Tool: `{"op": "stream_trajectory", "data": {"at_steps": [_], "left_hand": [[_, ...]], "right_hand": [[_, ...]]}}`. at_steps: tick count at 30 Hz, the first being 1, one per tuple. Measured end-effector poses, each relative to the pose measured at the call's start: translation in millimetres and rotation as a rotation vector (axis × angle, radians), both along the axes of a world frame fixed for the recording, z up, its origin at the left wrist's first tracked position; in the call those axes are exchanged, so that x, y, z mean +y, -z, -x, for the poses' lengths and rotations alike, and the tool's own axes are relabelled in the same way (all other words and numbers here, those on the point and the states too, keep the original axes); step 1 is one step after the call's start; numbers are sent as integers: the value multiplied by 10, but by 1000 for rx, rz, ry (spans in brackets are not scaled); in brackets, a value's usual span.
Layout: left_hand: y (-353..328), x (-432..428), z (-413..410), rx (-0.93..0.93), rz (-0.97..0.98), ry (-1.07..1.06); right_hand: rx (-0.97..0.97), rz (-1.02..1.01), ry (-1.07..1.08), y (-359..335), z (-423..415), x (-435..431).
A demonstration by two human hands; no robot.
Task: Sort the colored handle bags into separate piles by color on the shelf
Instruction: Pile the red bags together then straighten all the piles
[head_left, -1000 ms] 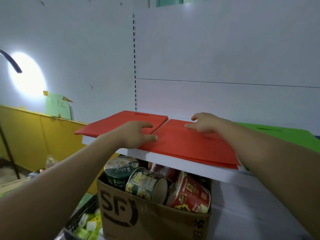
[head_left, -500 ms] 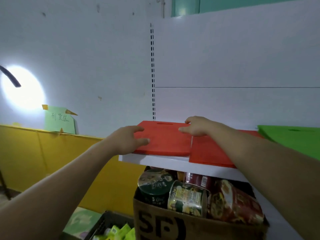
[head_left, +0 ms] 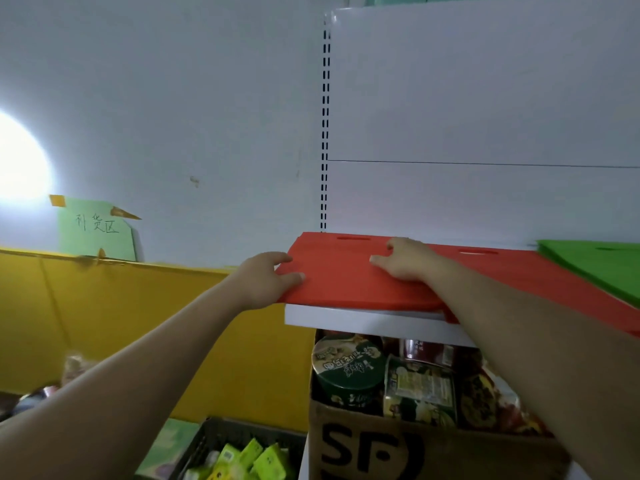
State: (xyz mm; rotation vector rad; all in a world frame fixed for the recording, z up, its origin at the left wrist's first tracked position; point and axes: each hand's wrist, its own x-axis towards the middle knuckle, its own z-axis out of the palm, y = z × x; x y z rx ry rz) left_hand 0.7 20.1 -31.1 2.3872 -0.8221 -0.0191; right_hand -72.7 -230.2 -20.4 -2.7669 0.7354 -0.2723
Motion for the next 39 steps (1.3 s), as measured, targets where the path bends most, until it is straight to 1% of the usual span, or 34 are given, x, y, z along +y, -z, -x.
{"op": "stream_trajectory", "data": {"at_steps": [3,7,11,16,21,23,25,27,30,33,34,39], "left_hand": [[41,-52,-20,57,-49,30],[51,-63,-76,155,-73,32],[80,-71,-108,183,-49,37],[102,-65,-117,164,-47,35],[80,-49,-105,155,-56,47],[71,-47,-96,155,-58,46],[59,-44,-78,156,-62,46],[50,-42,-64,157,-72,46],[33,-39,-40,145,-90,45],[19,-35,-19,140,-104,42],[17,-31,-19,144,-104,41],[-13,-4,-24,175,-42,42]], "right_hand": [[139,-36,29,-21,-45,-14],[198,-17,49,-71,-68,-39],[181,27,62,-116,-105,-32],[78,44,140,-138,-147,-108],[153,104,214,-153,-185,-167],[145,112,236,-187,-205,-162],[69,81,264,-206,-229,-178],[-56,-10,276,-209,-248,-214],[-278,-177,208,-208,-271,-291],[-428,-316,132,-236,-234,-305],[-472,-318,106,-258,-199,-293],[-729,-148,-119,-428,75,-103]]}}
